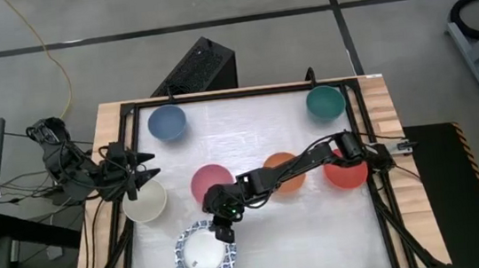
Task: Nest bowls inside each other
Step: Stack the blue patterned bowl on top of the other blue patterned bowl
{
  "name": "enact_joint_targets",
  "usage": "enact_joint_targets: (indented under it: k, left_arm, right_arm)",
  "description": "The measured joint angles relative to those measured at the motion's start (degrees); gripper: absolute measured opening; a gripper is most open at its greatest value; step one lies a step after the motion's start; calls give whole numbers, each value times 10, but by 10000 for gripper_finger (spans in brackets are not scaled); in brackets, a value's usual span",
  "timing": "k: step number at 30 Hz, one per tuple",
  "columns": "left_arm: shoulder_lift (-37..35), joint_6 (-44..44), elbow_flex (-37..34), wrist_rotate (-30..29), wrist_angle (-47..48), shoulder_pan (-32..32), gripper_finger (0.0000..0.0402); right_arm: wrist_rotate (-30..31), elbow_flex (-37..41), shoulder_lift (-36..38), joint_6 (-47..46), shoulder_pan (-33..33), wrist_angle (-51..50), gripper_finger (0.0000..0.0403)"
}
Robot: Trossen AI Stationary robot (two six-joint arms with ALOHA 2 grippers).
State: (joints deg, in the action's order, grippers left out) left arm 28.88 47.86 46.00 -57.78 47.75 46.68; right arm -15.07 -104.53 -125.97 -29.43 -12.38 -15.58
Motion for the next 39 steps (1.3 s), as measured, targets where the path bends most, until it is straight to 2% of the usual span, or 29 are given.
enact_joint_targets:
  k: [21,26,35,39]
  left_arm:
    - [0,5,0,0,3,0,274]
    - [0,4,0,0,4,0,274]
    - [0,7,0,1,4,0,274]
    - [0,9,0,6,4,0,274]
  right_arm:
    - [-15,0,-33,-1,-1,10,33]
    - [-15,0,-33,20,-5,10,68]
    - [-15,-35,-33,46,-11,5,159]
    - [-13,-51,-32,64,-9,-14,179]
